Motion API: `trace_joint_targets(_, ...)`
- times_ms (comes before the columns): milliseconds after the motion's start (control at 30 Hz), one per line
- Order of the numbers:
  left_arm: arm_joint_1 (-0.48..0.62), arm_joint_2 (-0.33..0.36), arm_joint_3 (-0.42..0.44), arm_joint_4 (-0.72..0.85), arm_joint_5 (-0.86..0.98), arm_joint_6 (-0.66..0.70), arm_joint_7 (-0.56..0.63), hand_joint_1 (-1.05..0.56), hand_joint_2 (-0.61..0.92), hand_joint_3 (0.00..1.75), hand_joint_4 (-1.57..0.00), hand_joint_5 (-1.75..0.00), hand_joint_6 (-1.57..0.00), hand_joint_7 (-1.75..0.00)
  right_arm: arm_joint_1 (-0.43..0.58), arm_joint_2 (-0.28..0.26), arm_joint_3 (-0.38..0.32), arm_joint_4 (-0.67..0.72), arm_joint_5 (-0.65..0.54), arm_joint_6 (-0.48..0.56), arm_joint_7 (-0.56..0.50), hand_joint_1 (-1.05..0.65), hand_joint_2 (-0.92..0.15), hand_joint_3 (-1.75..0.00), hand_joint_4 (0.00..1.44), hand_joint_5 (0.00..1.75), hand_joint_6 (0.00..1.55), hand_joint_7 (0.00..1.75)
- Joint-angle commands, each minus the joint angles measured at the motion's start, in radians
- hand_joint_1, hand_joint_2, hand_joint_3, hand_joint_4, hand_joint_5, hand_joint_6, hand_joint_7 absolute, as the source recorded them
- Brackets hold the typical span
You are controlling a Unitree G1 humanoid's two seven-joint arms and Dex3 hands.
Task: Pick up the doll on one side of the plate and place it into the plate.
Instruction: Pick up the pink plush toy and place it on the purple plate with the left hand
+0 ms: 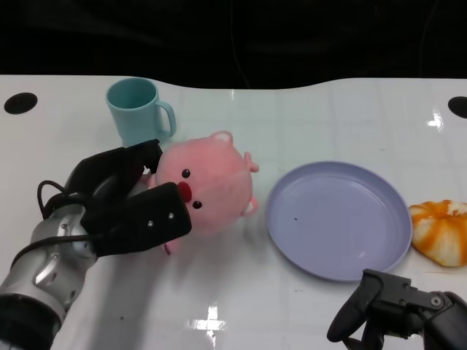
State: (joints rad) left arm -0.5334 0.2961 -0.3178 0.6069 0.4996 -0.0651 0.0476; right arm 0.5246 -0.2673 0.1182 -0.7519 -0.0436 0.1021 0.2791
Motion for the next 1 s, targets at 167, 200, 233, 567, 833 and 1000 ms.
trace_joint_targets(167, 0.005, -0.032, 0.024, -0.159, -0.019, 0.085, -0.062, -0.18, 0.46, 1.24, -0.97, -1.75, -0.77, -1.75, -0.004, -0.003, 0.001, -0.006, 0.001, -0.002, -0.002, -0.26, -0.76, -0.67, 0.65, 1.61, 0.58, 1.31)
trace_joint_targets(200, 0.003, -0.038, 0.021, -0.173, -0.019, 0.091, -0.069, -0.18, 0.45, 1.24, -0.97, -1.75, -0.77, -1.75, -0.004, -0.002, 0.004, -0.005, 0.000, -0.003, -0.002, -0.26, -0.76, -0.67, 0.65, 1.61, 0.58, 1.31)
trace_joint_targets(233, -0.002, -0.045, 0.017, -0.186, -0.018, 0.093, -0.075, -0.18, 0.45, 1.24, -0.97, -1.75, -0.77, -1.75, -0.004, 0.000, 0.007, -0.005, -0.003, -0.001, -0.004, -0.25, -0.76, -0.67, 0.65, 1.61, 0.58, 1.32)
trace_joint_targets(567, -0.072, -0.168, -0.027, -0.219, -0.005, 0.174, -0.120, -0.22, 0.45, 1.25, -1.00, -1.75, -0.79, -1.75, 0.007, 0.006, 0.028, -0.031, -0.008, 0.022, -0.011, -0.28, -0.77, -0.67, 0.64, 1.63, 0.58, 1.32)
trace_joint_targets(833, -0.146, -0.283, -0.082, -0.161, 0.019, 0.228, -0.115, -0.21, 0.40, 1.30, -1.00, -1.75, -0.80, -1.75, 0.009, 0.005, 0.041, -0.044, -0.011, 0.030, -0.015, -0.28, -0.78, -0.66, 0.64, 1.62, 0.58, 1.32)
trace_joint_targets(1000, -0.195, -0.338, -0.127, -0.098, 0.040, 0.239, -0.106, -0.23, 0.41, 1.29, -0.99, -1.75, -0.77, -1.75, 0.012, 0.004, 0.047, -0.049, -0.014, 0.028, -0.017, -0.28, -0.78, -0.65, 0.64, 1.60, 0.57, 1.32)
